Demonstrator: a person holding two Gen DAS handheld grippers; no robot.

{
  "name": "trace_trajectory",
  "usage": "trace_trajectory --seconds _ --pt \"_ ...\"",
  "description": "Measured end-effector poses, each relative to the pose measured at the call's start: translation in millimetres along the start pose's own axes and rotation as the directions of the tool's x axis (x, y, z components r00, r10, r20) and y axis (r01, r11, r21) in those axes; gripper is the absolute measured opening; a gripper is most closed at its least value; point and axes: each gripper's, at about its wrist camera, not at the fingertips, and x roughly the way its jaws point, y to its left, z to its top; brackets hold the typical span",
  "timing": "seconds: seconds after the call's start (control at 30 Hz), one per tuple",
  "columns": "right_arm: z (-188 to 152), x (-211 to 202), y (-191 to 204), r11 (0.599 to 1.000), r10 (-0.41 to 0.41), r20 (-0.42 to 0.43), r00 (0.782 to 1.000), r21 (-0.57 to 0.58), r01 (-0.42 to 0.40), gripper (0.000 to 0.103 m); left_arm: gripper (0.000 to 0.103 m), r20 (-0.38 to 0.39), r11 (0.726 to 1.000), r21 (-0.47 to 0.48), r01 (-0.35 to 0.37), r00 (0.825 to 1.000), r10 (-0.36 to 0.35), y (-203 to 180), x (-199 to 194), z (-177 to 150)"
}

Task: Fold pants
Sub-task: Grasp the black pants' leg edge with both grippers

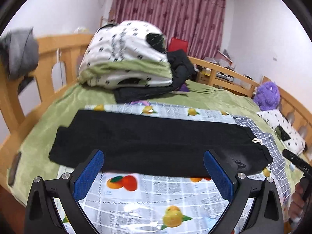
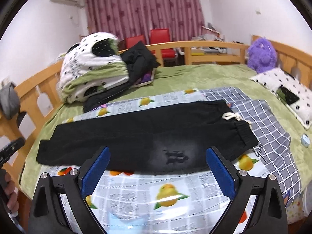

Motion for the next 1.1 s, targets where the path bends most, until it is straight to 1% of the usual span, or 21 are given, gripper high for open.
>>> trace_trajectory --seconds 0.03,0.1,0.2,0.23,0.27,0.33,0.43,0.53,0.6,0.7,0.77,0.8,0.83,0.87,0.9,0.93,0.97,1.0,1.03,1.07,1.1 --pt "-0.3 8.9 -14.6 1.000 0.014 -0.021 1.000 0.015 -0.013 0.095 0.103 -0.015 1.000 -0.014 -0.001 1.000 0.000 8.1 5.3 -2.5" --pt "-4.8 25.8 -34.6 0.999 0.001 -0.058 0.998 0.033 0.001 0.094 0.103 -0.052 0.998 -0.056 -0.017 0.999 0.014 32.9 22.9 -13.1" --pt "-19.4 60.0 -62.9 0.997 -0.031 -0.139 0.990 0.060 0.039 0.084 0.102 -0.088 0.988 -0.140 -0.061 0.995 0.049 71.9 51.3 -36.9" --pt "-26.7 70.2 -71.0 0.996 -0.034 -0.162 0.986 0.074 0.047 0.079 0.102 -0.103 0.985 -0.160 -0.061 0.994 0.044 80.9 59.0 -43.2" --pt "-33.4 80.6 -78.4 0.995 -0.032 -0.180 0.983 0.091 0.050 0.075 0.098 -0.134 0.979 -0.198 -0.058 0.991 0.031 95.6 72.5 -53.4" --pt "-49.0 99.3 -90.6 0.992 -0.013 -0.211 0.977 0.121 0.039 0.070 0.091 -0.170 0.968 -0.246 -0.051 0.985 0.009 112.1 89.0 -65.8" --pt "-66.6 126.4 -104.5 0.986 -0.015 -0.251 0.968 0.159 0.057 0.068 0.089 -0.210 0.954 -0.299 -0.037 0.977 -0.028 131.7 113.9 -82.3" --pt "-81.3 146.9 -118.8 0.973 0.020 -0.268 0.963 0.227 0.043 0.068 0.088 -0.206 0.943 -0.332 0.010 0.975 -0.083 142.5 132.0 -88.7" --pt "-86.7 153.6 -129.9 0.956 0.055 -0.255 0.965 0.291 0.023 0.068 0.088 -0.202 0.927 -0.371 0.059 0.969 -0.143 147.2 144.4 -91.0" --pt "-90.8 164.3 -145.1 0.915 0.111 -0.229 0.967 0.403 -0.010 0.068 0.087 -0.183 0.893 -0.435 0.112 0.961 -0.210 151.8 162.6 -90.7" --pt "-87.5 168.7 -150.0 0.898 0.126 -0.205 0.971 0.439 -0.024 0.068 0.087 -0.162 0.880 -0.456 0.135 0.959 -0.231 152.5 168.6 -87.0" --pt "-84.5 171.7 -151.2 0.894 0.129 -0.201 0.971 0.448 -0.026 0.068 0.087 -0.142 0.867 -0.474 0.155 0.958 -0.249 153.7 170.6 -85.2" --pt "-81.4 175.7 -152.7 0.888 0.130 -0.196 0.972 0.459 -0.027 0.068 0.087 -0.118 0.842 -0.511 0.177 0.955 -0.272 157.2 173.8 -84.2" --pt "-78.1 179.1 -155.3 0.882 0.129 -0.190 0.973 0.471 -0.025 0.068 0.082 -0.110 0.822 -0.540 0.181 0.953 -0.282 161.5 177.7 -83.1" --pt "-74.9 182.7 -158.1 0.872 0.130 -0.187 0.974 0.488 -0.023 0.066 0.073 -0.107 0.809 -0.558 0.185 0.951 -0.291 164.5 181.7 -81.2" --pt "-72.2 185.9 -160.3 0.864 0.134 -0.188 0.973 0.503 -0.022 0.053 0.068 -0.105 0.794 -0.578 0.190 0.947 -0.303 166.7 185.8 -79.7" --pt "-69.1 189.7 -161.8 0.859 0.134 -0.201 0.970 0.511 -0.013 0.031 0.056 -0.112 0.789 -0.586 0.186 0.945 -0.306 168.1 189.8 -77.2" --pt "-66.3 191.6 -162.4 0.862 0.126 -0.208 0.970 0.507 -0.003 0.025 0.037 -0.126 0.800 -0.573 0.179 0.945 -0.302 166.7 193.4 -72.9" --pt "-59.5 189.2 -160.2 0.873 0.119 -0.202 0.972 0.488 -0.005 0.021 0.024 -0.142 0.833 -0.529 0.162 0.951 -0.275 162.5 194.4 -65.0" --pt "-52.3 186.7 -157.0 0.883 0.112 -0.192 0.975 0.469 -0.009 0.020 0.011 -0.158 0.884 -0.452 0.119 0.965 -0.210 156.4 191.4 -54.2" --pt "-41.9 182.1 -151.8 0.901 0.103 -0.188 0.977 0.433 -0.011 0.020 0.011 -0.166 0.911 -0.397 0.111 0.968 -0.190 152.3 189.2 -44.2"
